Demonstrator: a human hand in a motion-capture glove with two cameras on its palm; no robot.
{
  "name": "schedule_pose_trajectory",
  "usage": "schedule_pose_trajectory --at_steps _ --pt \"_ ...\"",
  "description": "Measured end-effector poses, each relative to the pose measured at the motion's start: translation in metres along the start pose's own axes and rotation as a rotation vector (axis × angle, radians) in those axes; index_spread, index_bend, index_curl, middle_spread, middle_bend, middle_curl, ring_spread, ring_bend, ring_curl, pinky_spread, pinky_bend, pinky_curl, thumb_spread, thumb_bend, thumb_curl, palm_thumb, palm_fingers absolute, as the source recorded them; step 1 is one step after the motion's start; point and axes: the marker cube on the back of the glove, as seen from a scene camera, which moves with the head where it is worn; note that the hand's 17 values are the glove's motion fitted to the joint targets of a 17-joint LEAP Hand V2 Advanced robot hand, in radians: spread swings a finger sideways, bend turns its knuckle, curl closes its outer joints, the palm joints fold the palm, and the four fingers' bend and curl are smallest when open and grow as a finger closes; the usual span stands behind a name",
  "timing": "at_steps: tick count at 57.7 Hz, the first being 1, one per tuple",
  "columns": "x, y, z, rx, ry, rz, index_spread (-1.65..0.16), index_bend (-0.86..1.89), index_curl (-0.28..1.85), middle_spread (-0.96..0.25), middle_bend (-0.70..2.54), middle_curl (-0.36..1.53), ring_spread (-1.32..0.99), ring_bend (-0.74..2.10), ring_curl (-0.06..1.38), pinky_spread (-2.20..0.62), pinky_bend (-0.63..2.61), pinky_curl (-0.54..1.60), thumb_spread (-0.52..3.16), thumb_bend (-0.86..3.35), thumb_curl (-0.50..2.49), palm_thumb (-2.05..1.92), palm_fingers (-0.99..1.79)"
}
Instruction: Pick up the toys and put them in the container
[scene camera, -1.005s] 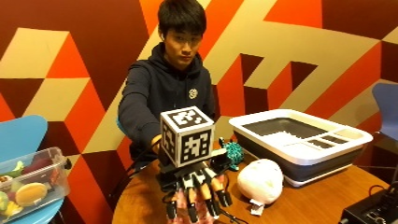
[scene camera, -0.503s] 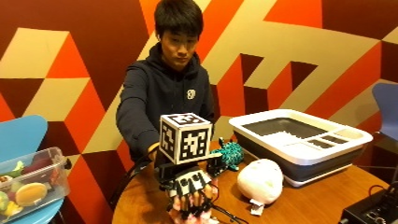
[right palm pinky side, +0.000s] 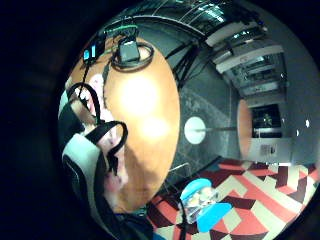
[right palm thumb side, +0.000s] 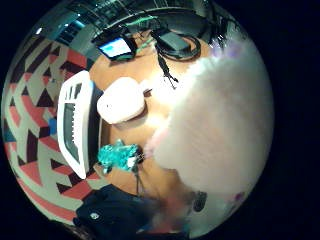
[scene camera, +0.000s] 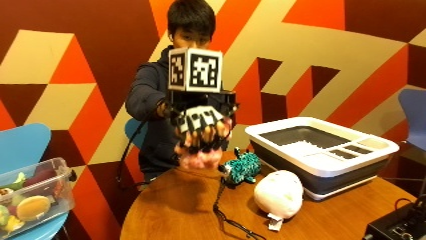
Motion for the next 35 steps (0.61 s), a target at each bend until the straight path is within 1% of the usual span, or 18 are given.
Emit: schedule_pose_trajectory --at_steps 6,12,17,26,35 --pt "-0.028 0.013 -0.053 0.054 -0.013 -0.055 -0.25 0.21 0.47 -0.16 0.61 0.54 -0.32 1.05 0.48 -0.42 0.95 0.43 0.47 0.1 0.77 0.81 1.11" --pt "-0.078 0.034 -0.102 0.096 -0.034 -0.142 -0.24 0.22 0.52 -0.16 0.64 0.58 -0.32 1.07 0.49 -0.42 0.97 0.44 0.42 0.08 0.8 0.8 1.1" --pt "-0.121 0.044 -0.131 0.139 -0.089 -0.237 -0.24 0.23 0.56 -0.16 0.65 0.61 -0.32 1.08 0.5 -0.41 0.98 0.46 0.39 0.07 0.83 0.8 1.1" --pt "-0.193 0.048 -0.15 0.146 -0.237 -0.368 -0.24 0.23 0.63 -0.15 0.66 0.65 -0.32 1.09 0.52 -0.41 1.0 0.47 0.35 0.06 0.87 0.81 1.08" --pt "-0.253 0.044 -0.138 0.101 -0.361 -0.426 -0.25 0.22 0.71 -0.15 0.66 0.7 -0.32 1.1 0.53 -0.41 1.02 0.48 0.33 0.04 0.91 0.81 1.07"
